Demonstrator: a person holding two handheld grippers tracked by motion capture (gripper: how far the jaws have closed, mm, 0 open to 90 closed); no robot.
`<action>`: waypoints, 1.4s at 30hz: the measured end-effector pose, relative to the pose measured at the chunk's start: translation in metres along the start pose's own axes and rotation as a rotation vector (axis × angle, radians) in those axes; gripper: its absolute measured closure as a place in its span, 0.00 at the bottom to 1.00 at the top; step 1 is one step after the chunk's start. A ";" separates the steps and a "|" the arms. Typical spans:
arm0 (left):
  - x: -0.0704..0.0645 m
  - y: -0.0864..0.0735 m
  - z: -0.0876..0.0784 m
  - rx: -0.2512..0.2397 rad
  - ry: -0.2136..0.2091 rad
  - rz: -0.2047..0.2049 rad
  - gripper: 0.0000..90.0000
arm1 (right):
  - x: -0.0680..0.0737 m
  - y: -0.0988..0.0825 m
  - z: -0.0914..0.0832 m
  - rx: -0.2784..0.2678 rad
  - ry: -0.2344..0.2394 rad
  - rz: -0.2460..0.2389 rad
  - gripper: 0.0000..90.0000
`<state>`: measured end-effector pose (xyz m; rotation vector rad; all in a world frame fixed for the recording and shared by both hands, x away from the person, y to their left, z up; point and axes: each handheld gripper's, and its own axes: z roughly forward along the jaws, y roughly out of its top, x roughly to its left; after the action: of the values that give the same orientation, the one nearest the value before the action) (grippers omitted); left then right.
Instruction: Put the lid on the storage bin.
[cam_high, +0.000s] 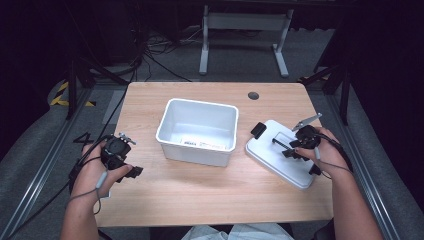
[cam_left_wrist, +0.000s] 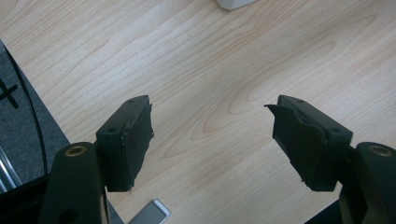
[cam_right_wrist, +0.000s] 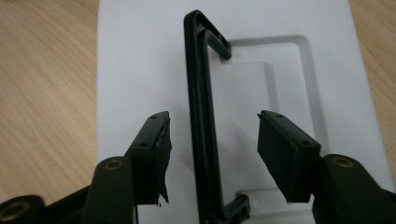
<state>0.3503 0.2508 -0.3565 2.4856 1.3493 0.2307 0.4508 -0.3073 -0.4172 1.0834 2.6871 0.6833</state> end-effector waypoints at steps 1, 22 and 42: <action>0.000 0.000 0.000 0.001 0.000 -0.001 0.32 | -0.001 0.000 0.001 0.003 0.000 -0.001 0.53; -0.002 0.001 0.002 0.010 -0.003 0.004 0.32 | -0.003 0.011 0.003 0.067 -0.053 -0.083 0.94; 0.001 0.001 -0.004 -0.016 -0.001 0.002 0.32 | 0.000 0.037 -0.058 0.005 -0.056 -0.133 0.94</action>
<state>0.3505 0.2515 -0.3525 2.4737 1.3401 0.2403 0.4555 -0.3042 -0.3485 0.9009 2.6845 0.6143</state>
